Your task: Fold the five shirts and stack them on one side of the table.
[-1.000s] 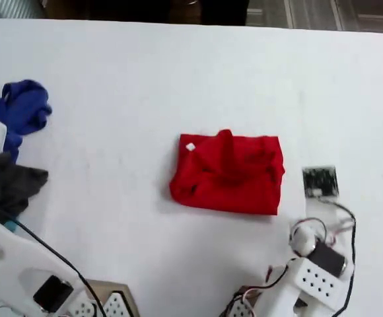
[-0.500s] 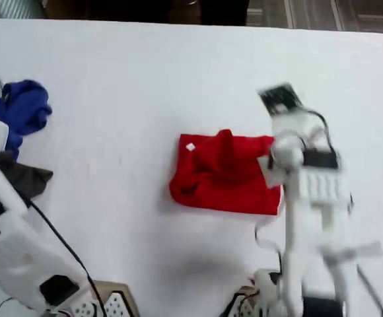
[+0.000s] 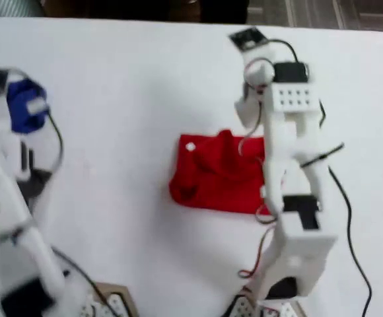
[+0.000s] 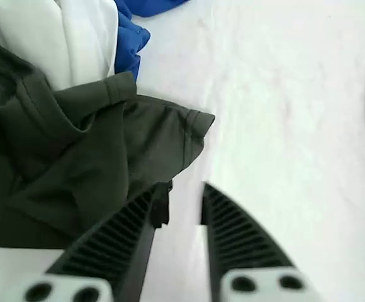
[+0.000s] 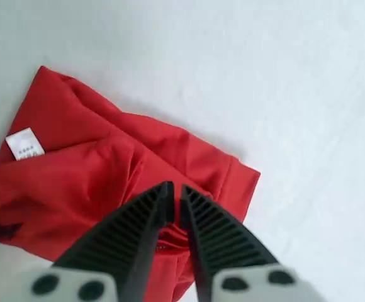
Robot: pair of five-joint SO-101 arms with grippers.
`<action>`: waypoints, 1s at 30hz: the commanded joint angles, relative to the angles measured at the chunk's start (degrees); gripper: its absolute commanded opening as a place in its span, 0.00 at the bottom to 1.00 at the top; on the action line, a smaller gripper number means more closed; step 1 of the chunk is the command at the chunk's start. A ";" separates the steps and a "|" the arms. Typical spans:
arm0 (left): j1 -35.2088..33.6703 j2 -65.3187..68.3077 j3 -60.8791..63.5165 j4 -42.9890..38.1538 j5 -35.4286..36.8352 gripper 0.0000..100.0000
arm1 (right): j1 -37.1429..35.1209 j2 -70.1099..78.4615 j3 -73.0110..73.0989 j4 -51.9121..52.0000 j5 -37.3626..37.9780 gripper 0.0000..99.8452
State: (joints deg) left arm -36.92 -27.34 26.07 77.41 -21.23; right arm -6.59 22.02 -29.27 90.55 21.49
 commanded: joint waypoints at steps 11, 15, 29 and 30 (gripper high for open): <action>4.22 -18.20 49.36 -28.84 0.09 0.03 | -15.34 20.35 -28.84 6.90 -1.67 0.02; 5.45 -18.29 49.71 -29.54 0.09 0.03 | -19.38 22.37 -32.00 8.57 -1.58 0.02; 5.45 -18.29 49.98 -29.71 0.35 0.03 | -16.40 21.58 -20.13 10.77 -1.58 0.02; 5.45 -18.29 50.07 -30.15 0.35 0.03 | -16.40 20.62 -17.32 10.77 -1.41 0.02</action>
State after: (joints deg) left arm -31.74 -44.48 76.18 48.48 -21.32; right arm -23.38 49.19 -51.52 99.96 19.82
